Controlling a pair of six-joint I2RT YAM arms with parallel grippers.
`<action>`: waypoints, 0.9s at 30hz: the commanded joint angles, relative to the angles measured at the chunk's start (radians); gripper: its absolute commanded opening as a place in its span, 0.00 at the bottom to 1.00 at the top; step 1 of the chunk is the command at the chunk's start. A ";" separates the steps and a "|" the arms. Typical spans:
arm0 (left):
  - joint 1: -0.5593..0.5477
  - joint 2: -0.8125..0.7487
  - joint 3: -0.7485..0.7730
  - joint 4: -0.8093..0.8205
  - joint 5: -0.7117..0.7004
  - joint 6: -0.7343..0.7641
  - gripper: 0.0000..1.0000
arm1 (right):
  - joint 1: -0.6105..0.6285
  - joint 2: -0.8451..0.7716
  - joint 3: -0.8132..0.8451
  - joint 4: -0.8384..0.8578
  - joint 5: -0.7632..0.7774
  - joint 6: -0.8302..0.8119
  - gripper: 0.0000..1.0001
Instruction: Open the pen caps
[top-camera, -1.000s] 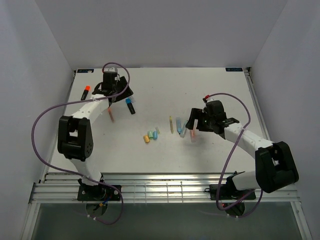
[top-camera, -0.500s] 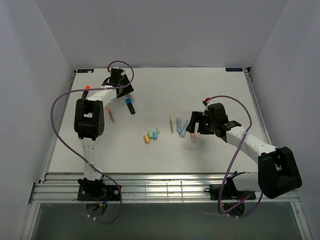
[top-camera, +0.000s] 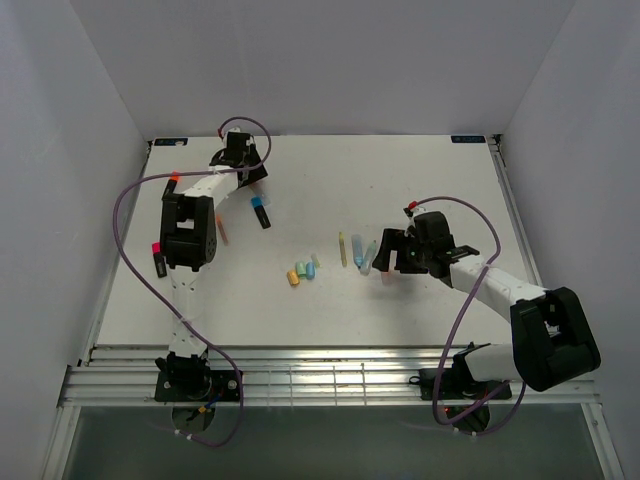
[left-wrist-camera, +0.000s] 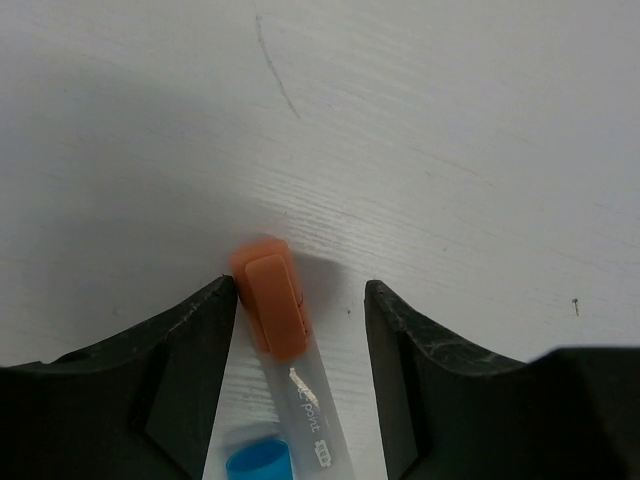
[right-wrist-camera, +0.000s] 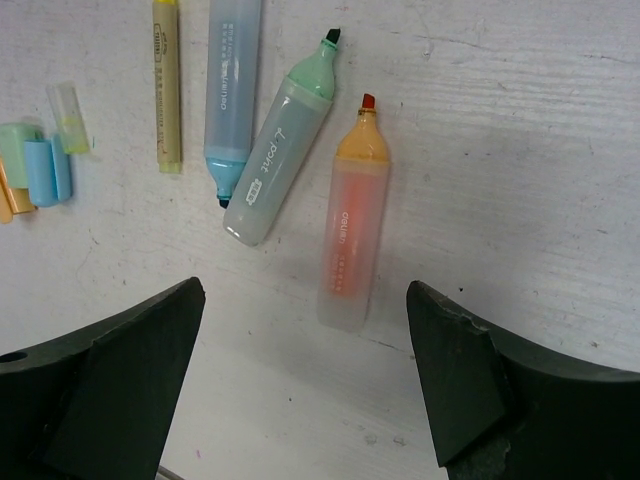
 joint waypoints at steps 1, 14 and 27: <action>0.005 0.013 0.064 -0.022 -0.023 0.064 0.64 | -0.004 -0.003 -0.003 0.052 -0.004 -0.012 0.88; 0.002 -0.024 -0.067 0.049 0.035 0.136 0.45 | -0.013 -0.043 -0.011 0.066 0.015 -0.010 0.87; 0.003 -0.001 0.030 0.080 0.138 -0.018 0.03 | -0.015 -0.058 -0.018 0.057 0.032 -0.013 0.87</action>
